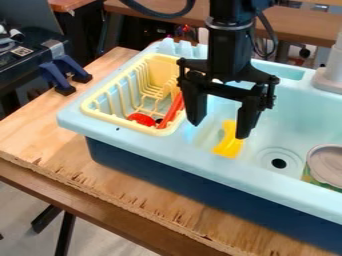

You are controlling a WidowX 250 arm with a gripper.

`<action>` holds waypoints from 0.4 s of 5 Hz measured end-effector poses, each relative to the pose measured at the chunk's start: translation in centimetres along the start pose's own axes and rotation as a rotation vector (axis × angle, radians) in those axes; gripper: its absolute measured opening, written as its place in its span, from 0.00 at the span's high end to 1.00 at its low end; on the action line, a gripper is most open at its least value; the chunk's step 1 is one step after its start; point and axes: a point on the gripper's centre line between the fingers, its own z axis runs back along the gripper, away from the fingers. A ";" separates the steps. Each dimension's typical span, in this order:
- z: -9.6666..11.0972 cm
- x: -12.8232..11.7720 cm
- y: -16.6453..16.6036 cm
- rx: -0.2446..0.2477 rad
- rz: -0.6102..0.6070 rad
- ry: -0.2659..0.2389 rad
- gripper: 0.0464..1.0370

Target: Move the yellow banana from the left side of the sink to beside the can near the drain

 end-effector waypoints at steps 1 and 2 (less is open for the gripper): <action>-1.0 -0.1 0.0 0.007 0.001 0.025 0.03; -2.3 0.1 -0.6 0.038 -0.011 -0.036 0.03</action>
